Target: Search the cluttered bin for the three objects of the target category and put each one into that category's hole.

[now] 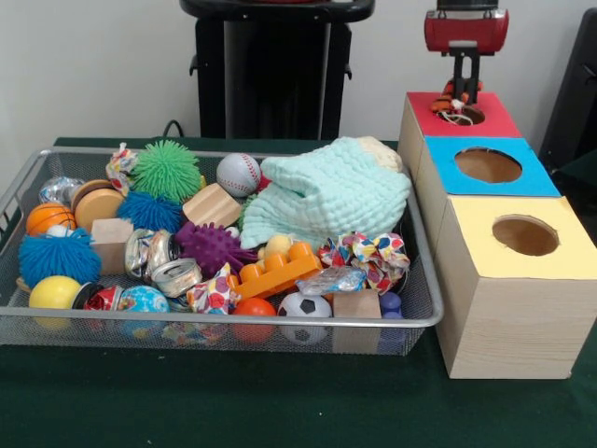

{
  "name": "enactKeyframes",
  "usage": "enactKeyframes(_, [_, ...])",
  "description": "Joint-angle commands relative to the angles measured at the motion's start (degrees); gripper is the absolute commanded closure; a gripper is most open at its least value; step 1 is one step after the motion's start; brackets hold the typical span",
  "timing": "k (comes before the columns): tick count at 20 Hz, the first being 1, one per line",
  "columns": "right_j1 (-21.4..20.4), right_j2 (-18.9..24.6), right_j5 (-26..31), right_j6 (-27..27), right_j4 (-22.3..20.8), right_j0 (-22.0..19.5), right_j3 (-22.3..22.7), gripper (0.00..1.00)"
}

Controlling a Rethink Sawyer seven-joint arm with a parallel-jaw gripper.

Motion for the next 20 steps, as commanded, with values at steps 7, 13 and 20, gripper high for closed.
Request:
enactKeyframes(7, [8.2,-0.3,0.2,13.7,4.5,-0.9,-7.5,1.00])
enactKeyframes(13, [8.8,0.0,-1.7,14.1,2.6,-2.4,-7.5,1.00])
enactKeyframes(20, [9.3,-2.8,-7.7,14.7,2.8,-0.1,-8.0,0.00])
